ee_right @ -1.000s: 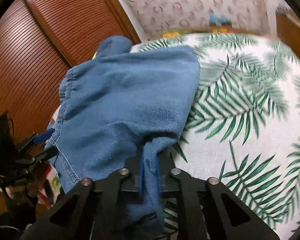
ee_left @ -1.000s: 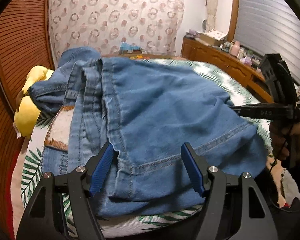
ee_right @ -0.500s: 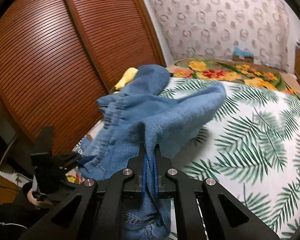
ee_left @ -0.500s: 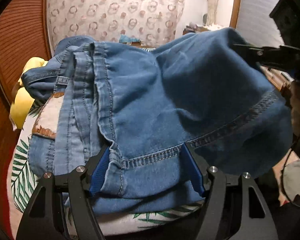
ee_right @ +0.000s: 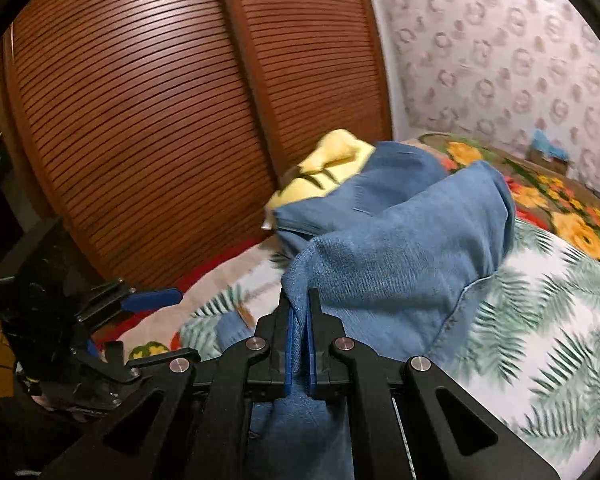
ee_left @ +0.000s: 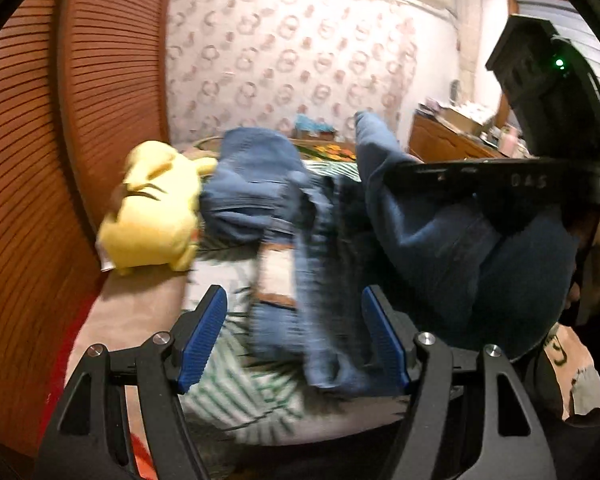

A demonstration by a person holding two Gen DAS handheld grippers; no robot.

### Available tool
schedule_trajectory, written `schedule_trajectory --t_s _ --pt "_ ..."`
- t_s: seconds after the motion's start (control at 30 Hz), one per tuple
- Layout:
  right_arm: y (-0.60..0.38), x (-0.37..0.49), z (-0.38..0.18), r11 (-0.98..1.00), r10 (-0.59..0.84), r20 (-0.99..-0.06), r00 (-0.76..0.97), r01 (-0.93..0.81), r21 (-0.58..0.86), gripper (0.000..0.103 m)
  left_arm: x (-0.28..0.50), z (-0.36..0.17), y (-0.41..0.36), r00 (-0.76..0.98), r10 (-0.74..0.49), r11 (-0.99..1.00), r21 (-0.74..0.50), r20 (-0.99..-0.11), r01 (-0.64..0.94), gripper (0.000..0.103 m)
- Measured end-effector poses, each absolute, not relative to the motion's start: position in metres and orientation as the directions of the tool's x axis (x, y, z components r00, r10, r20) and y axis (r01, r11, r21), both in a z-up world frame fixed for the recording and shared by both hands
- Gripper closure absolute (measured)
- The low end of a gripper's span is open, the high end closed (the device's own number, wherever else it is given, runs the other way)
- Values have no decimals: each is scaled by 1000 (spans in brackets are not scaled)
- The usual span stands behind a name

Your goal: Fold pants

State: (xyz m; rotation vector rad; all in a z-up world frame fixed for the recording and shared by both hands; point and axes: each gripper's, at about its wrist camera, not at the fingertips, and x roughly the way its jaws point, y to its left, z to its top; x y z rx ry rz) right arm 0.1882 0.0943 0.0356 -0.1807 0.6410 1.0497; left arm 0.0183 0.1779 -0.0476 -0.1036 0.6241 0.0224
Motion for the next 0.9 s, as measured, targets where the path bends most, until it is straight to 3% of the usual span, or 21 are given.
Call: schedule_trajectory --t_s 0.33,0.43,0.5,0.6,0.77,0.9 --pt "177 224 -22 491 672 -703 233 -851 187 98 4 -55 204 808 33 985 -116 -589 -125 32" --pt "177 233 -20 479 685 -697 213 -852 210 91 6 -55 205 809 32 985 -118 -587 -124 32" --pt "169 236 -6 477 701 -674 231 -855 203 76 5 -53 204 814 28 986 -118 -580 -118 32" --pt "151 234 24 487 732 -612 300 -858 162 64 4 -43 197 828 24 987 -119 -560 -109 32" --pt "116 234 52 542 720 -557 413 -836 81 60 11 -24 184 849 -8 991 -115 -529 -62 32" --pt "91 247 40 617 653 -569 499 -787 19 55 25 -23 168 842 -54 993 -118 -538 -12 32"
